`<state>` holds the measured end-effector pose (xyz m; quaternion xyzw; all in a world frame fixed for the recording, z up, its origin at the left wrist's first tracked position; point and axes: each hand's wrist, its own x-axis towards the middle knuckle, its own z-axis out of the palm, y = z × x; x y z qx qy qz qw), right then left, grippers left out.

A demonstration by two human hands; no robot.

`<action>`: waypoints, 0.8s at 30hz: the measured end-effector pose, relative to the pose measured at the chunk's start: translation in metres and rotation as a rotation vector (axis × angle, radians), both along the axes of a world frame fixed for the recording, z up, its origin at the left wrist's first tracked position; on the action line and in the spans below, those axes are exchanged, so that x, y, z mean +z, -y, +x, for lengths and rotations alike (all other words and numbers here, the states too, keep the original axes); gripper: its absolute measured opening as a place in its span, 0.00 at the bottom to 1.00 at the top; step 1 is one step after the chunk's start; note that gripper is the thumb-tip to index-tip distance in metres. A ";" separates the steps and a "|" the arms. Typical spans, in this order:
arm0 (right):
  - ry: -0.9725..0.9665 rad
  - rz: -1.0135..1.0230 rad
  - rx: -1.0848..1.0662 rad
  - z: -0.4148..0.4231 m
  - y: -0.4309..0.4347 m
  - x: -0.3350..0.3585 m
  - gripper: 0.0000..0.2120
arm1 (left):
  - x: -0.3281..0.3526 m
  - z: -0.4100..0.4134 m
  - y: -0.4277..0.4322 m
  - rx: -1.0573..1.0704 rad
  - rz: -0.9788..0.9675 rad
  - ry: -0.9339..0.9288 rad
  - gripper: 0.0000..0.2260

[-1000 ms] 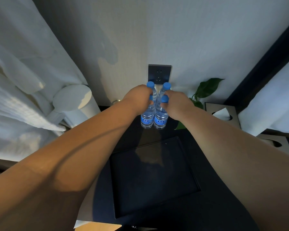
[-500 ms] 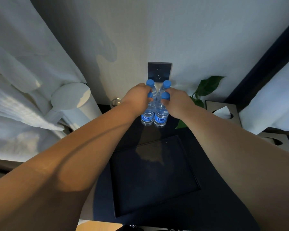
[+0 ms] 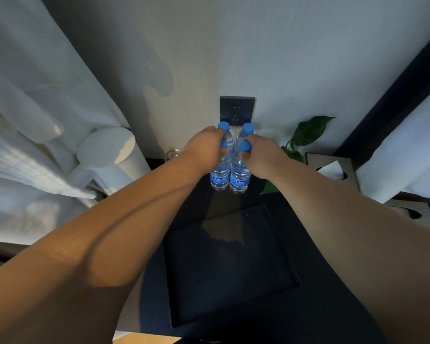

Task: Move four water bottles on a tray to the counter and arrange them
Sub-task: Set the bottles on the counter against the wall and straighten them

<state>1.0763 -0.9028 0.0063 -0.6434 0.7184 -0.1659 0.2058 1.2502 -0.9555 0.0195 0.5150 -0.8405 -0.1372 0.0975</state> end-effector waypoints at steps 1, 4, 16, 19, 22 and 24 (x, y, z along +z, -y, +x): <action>-0.011 0.002 0.006 0.000 0.001 0.000 0.12 | 0.001 0.000 0.000 0.014 0.019 0.019 0.13; -0.082 0.003 0.033 -0.002 0.004 0.001 0.12 | 0.002 -0.003 0.000 0.064 0.062 0.080 0.11; -0.101 -0.065 0.000 0.000 0.001 -0.004 0.16 | -0.006 -0.002 -0.001 0.099 0.048 -0.006 0.08; -0.122 -0.025 0.023 0.000 0.005 -0.001 0.16 | -0.006 0.000 0.001 0.088 0.038 -0.010 0.09; -0.114 -0.021 0.022 0.000 0.006 -0.001 0.16 | -0.006 0.002 0.003 0.072 0.040 0.006 0.10; -0.112 -0.026 0.020 0.000 0.004 -0.002 0.19 | -0.006 0.003 0.003 0.064 0.039 0.014 0.11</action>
